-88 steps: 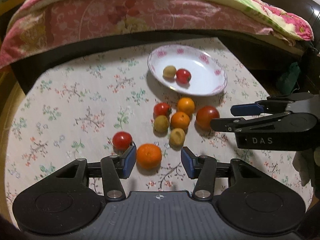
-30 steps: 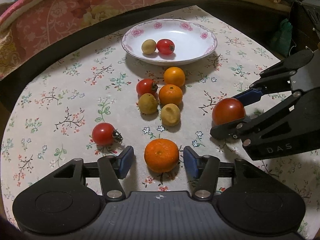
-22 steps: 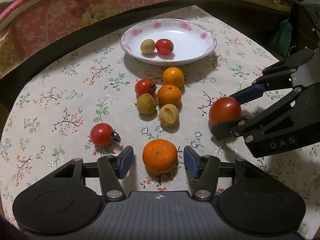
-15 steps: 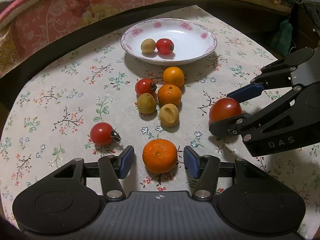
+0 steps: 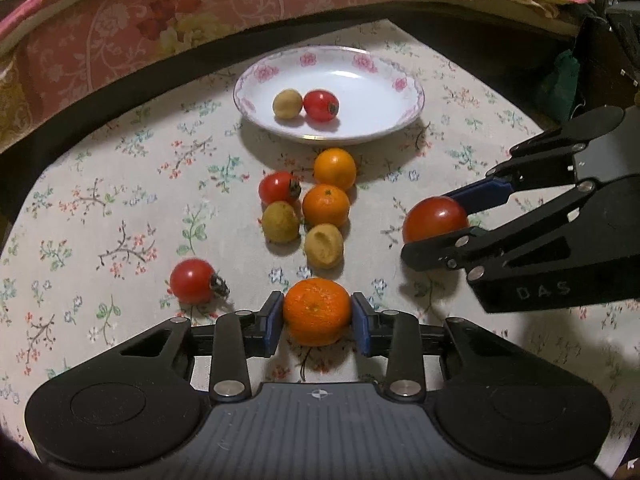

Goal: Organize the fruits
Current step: 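Carry the mandarin and large tomato over the white plate and release both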

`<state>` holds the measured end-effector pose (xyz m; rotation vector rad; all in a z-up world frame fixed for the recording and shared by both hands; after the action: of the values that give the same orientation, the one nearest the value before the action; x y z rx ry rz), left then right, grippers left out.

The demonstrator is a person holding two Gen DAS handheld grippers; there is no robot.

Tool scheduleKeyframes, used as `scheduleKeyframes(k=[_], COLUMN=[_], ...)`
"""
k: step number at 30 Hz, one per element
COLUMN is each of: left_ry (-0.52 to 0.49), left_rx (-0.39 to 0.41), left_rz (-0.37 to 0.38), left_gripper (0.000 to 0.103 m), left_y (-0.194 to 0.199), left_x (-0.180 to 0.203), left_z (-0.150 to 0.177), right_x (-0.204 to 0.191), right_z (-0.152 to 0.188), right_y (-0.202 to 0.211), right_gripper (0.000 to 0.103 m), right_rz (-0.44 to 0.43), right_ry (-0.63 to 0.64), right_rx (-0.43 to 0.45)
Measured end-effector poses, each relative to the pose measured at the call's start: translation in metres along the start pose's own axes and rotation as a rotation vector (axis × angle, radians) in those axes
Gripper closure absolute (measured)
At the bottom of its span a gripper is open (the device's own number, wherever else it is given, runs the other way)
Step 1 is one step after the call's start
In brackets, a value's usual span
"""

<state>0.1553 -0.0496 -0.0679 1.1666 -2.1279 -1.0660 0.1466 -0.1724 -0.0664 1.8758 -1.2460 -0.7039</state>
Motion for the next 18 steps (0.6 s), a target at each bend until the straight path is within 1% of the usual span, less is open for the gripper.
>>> scheduleKeyframes(k=[4,6,10,14,16,18], left_ry=[0.019,0.021,0.036,0.032,0.031,0.008], left_rx=[0.021,0.037,0.070,0.104,0.123,0.143], left_rz=[0.007,-0.002,-0.006,-0.012,0.002,-0.006], left_gripper=[0.060,0.060,0.060,0.060,0.060,0.060], left_y=[0.003,0.004,0.004,-0.002,-0.006,-0.010], left_x=[0.000,0.000,0.000,0.001,0.004,0.009], left_z=[-0.011,-0.018,-0.032,-0.050,-0.059,-0.070], right_x=[0.002,0.005,0.017,0.034,0.042,0.048], right_z=[-0.005,-0.009,-0.022,-0.037,-0.045,-0.054], right_y=[0.003,0.004,0.008,0.011,0.010,0.008], right_gripper=[0.067,0.067,0.067,0.067,0.067,0.067], right_rz=[-0.006,-0.006,0.003,0.028,0.030,0.033], right_ry=[-0.015,-0.029,-0.075,-0.126,-0.154,-0.160], right_rx=[0.013,0.025,0.056,0.095,0.108,0.129])
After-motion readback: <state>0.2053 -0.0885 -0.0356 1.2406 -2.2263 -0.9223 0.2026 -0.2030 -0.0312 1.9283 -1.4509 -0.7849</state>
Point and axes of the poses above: each gripper's, at about its wrist camera, not at the fingertips, and y roughly against the way its jaws point, x to its right, z to its underside, the point moved 6 cm from there along -y, roughly the way its jaws point, and after that the axes turned 3 degrees about z, right-handed, at the moved point
